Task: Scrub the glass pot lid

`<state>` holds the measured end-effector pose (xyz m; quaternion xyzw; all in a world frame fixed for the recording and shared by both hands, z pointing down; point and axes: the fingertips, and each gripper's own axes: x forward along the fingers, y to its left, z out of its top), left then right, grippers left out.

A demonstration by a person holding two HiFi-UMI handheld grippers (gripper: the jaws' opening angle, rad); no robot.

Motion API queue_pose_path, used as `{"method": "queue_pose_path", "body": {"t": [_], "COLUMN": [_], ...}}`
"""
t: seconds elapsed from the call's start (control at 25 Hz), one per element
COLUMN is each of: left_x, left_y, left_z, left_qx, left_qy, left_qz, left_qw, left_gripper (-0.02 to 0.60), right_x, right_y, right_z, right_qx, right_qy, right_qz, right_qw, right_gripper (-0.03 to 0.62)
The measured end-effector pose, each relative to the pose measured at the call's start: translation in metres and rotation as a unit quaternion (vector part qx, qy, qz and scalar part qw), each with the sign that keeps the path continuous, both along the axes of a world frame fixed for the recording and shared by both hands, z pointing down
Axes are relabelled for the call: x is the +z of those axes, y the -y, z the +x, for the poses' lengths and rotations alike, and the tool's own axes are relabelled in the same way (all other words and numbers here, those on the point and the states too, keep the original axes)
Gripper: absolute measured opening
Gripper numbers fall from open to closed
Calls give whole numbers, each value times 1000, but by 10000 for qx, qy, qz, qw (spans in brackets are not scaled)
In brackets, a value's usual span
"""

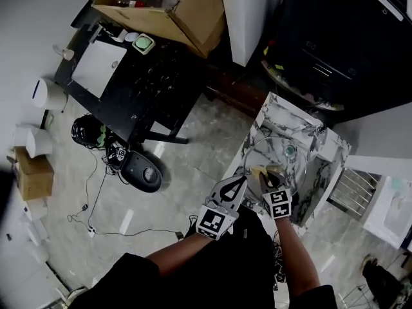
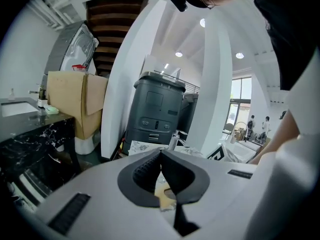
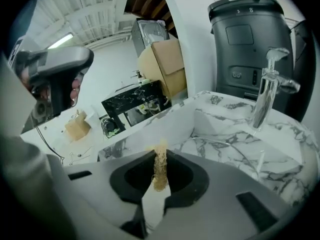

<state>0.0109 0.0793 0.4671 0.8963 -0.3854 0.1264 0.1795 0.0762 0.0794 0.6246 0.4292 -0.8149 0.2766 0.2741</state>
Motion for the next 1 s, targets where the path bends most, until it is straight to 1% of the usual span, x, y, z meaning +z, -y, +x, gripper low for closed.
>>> {"method": "queue_pose_path", "body": {"t": [0.2,0.4,0.56,0.76,0.92,1.0], "left_x": [6,18,23,23,15,11], "left_y": [4,5,5,17,27,31], "left_z": [3,3,3,4,8,11], "left_qx": [-304,-567,-729,-958,-971,-1004], "left_qy": [63,139,173,127,195,150], "left_qz": [-65,-178,-263,-234,-142,-98], "left_qw": [9995,9981,9968,9950,9950,9948], "left_gripper": [17,17,17,17,17,17], "right_x": [35,63,82,92,99,99], "right_y": [4,4,6,15,17,21], "right_z": [-2,-6,-11,-8,-8,-6], "right_qx": [-466,-729,-963,-982,-1038,-1002], "right_qy": [37,53,-13,-59,-223,-237], "right_qz": [-192,-406,-426,-561,-509,-484], "right_qw": [9987,9965,9944,9936,9930,9935], "right_gripper": [61,61,61,61,61,61]}}
